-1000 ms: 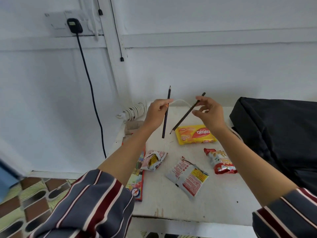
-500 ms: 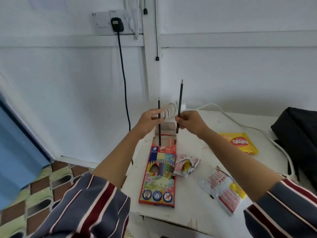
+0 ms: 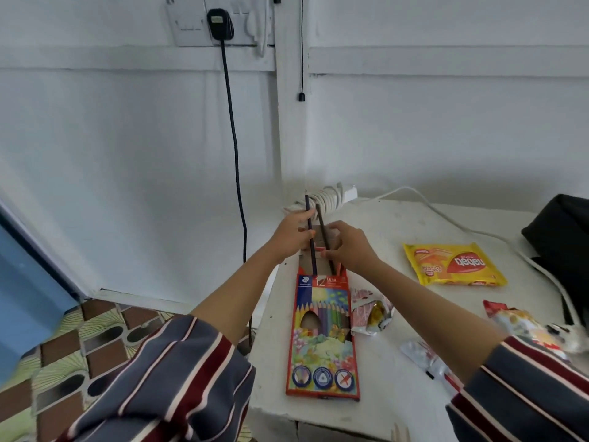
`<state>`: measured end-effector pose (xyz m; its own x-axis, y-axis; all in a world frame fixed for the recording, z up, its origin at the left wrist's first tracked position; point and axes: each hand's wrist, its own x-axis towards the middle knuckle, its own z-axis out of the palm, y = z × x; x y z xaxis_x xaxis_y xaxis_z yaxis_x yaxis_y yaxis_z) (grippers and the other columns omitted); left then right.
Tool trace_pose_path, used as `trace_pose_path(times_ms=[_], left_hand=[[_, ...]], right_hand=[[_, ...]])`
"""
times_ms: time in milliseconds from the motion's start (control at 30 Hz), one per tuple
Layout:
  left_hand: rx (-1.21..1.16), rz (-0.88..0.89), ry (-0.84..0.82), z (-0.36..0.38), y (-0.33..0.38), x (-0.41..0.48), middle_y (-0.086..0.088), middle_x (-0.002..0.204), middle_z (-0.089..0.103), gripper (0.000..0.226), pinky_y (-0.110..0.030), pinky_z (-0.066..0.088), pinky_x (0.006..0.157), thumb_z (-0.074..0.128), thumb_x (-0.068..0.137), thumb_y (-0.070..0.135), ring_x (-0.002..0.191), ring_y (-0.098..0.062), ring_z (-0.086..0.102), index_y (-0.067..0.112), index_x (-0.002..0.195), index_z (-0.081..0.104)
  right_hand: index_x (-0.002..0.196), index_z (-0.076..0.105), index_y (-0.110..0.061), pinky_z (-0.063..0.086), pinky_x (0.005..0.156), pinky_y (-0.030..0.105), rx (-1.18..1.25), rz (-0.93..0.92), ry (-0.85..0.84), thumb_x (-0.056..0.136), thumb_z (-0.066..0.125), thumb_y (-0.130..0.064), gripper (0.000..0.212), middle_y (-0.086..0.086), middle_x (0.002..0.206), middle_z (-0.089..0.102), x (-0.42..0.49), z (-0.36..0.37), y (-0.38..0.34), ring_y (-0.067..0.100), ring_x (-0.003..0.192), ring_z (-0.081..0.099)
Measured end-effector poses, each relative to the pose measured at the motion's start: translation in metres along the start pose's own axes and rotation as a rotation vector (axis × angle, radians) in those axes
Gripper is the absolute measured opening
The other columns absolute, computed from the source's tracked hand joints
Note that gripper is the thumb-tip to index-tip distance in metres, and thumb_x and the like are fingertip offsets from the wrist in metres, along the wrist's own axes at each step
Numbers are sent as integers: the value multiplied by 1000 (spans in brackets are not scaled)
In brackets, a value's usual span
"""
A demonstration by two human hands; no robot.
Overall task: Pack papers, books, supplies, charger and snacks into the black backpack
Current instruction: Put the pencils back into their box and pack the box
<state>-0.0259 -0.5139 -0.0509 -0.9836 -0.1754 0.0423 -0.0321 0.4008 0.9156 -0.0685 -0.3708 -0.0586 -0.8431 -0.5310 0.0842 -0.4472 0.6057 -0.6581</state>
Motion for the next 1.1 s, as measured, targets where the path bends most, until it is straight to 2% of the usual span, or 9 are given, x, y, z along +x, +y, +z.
trace_pose_path(times_ms=[167, 267, 333, 400, 500, 633, 833, 1033, 1100], left_hand=[[44, -7, -27, 1, -6, 6, -8, 146, 38, 55, -33, 51, 86, 49, 91, -6, 115, -26, 53, 8, 142, 35], [34, -21, -42, 1, -7, 7, -5, 137, 45, 55, -37, 50, 90, 50, 90, -5, 113, -24, 54, 8, 142, 36], [11, -49, -45, 2, -8, 7, -4, 122, 50, 56, -41, 51, 86, 49, 91, -5, 99, -23, 55, 9, 143, 35], [22, -61, -49, 3, -9, 5, -3, 130, 48, 56, -38, 51, 88, 50, 91, -4, 109, -24, 55, 10, 143, 35], [42, -57, -44, 3, -10, 3, -11, 147, 37, 55, -42, 44, 102, 51, 91, -2, 128, -30, 45, 12, 142, 36], [50, -67, -22, 2, -10, 2, -11, 148, 36, 54, -41, 45, 101, 52, 91, -1, 126, -29, 47, 11, 141, 37], [62, -81, -17, 5, -8, 1, -11, 147, 37, 56, -39, 45, 100, 53, 90, 0, 126, -29, 46, 14, 142, 36], [117, -83, -13, 9, -8, 0, -10, 152, 28, 55, -42, 41, 104, 52, 92, 3, 130, -29, 42, 15, 143, 35], [138, -91, -6, 11, -8, 0, -9, 152, 27, 54, -29, 42, 100, 50, 93, 3, 131, -26, 40, 15, 143, 35]], right_hand=[[131, 53, -21, 41, 95, 32, -162, -120, -70, 82, 68, -28, 51, 9, 127, 52, -5, -8, 3, 25, 115, 50], [142, 36, -30, 23, 113, 45, -347, -179, -327, 84, 64, -43, 66, 3, 154, 20, -8, -20, 8, 29, 139, 21], [146, 23, -36, 7, 116, 47, -507, -176, -453, 80, 63, -52, 79, -2, 158, 2, -10, -25, 14, 26, 144, 4], [147, 16, -39, -3, 115, 48, -559, -191, -478, 76, 66, -56, 88, -5, 158, -4, -12, -26, 19, 24, 145, -4], [146, 21, -36, -6, 115, 46, -530, -236, -417, 71, 68, -59, 91, -6, 158, 6, -17, -24, 24, 20, 145, -1], [142, 34, -30, -3, 115, 42, -546, -307, -337, 69, 68, -61, 87, -7, 156, 19, -18, -26, 24, 18, 144, 6], [149, 13, -33, -12, 114, 44, -665, -333, -429, 72, 59, -68, 96, -10, 157, 6, -13, -26, 26, 15, 145, -3], [143, 32, -32, 6, 115, 40, -624, -380, -370, 72, 60, -67, 84, -10, 153, 27, -15, -26, 25, 17, 142, 17], [143, 34, -31, 9, 114, 37, -602, -377, -361, 73, 61, -65, 82, -8, 152, 28, -17, -26, 26, 17, 141, 19]])
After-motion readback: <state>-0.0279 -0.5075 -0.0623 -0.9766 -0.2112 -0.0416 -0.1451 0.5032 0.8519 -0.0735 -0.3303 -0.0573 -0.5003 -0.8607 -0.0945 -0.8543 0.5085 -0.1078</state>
